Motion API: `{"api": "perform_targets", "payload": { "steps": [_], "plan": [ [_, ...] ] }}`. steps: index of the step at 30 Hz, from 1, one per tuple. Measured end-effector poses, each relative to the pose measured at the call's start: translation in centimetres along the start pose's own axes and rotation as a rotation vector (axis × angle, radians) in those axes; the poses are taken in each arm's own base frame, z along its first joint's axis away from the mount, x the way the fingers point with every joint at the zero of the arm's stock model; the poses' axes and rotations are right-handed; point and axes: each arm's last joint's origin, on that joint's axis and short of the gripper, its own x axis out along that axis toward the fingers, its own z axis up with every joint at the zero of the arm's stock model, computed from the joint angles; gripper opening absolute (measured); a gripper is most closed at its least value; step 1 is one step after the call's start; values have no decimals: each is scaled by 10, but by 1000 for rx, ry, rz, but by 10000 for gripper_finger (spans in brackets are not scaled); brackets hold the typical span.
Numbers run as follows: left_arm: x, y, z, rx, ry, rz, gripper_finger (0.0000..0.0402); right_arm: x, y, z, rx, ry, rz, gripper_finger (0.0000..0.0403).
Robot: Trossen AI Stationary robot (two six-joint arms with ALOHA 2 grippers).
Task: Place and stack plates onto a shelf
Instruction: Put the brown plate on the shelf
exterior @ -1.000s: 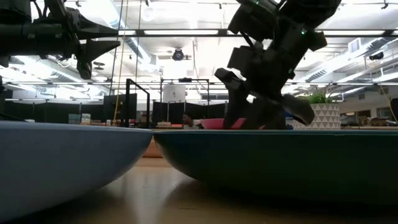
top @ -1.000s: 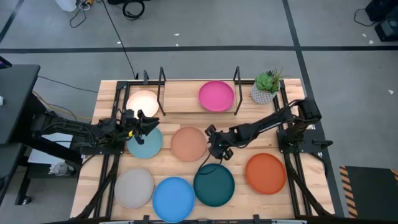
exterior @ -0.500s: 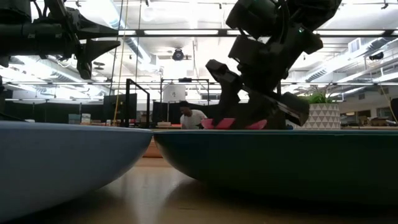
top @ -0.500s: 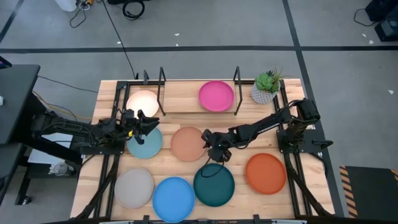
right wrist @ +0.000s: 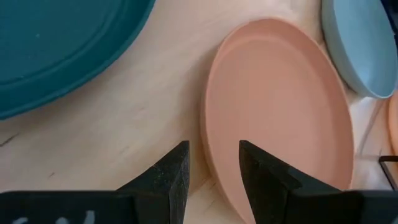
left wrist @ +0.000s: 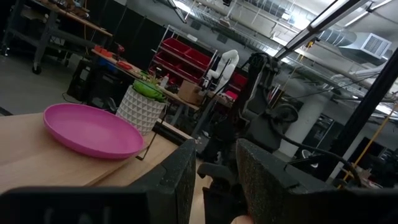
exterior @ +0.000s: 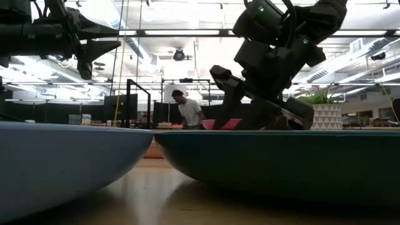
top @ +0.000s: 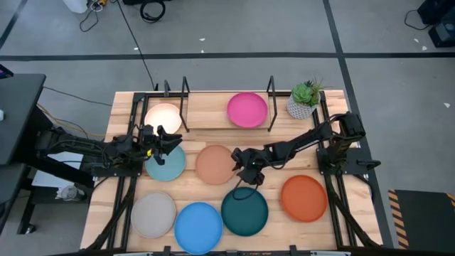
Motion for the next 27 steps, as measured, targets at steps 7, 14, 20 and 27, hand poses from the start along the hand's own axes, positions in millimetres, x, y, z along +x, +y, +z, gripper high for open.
{"api": "perform_targets", "payload": {
  "steps": [7, 14, 20, 27],
  "plan": [
    [0, 0, 0, 0, 0, -1, 123, 1, 1, -2, 30, -54, -54, 144],
    [0, 0, 0, 0, 0, -1, 123, 0, -4, 2, 114, -70, -134, 144],
    [0, 0, 0, 0, 0, 0, 123, -3, -23, 15, 191, -23, -198, 140],
    [0, 0, 0, 1, 2, 0, 123, -3, -47, 39, 396, 53, -131, 121]
  ]
}}
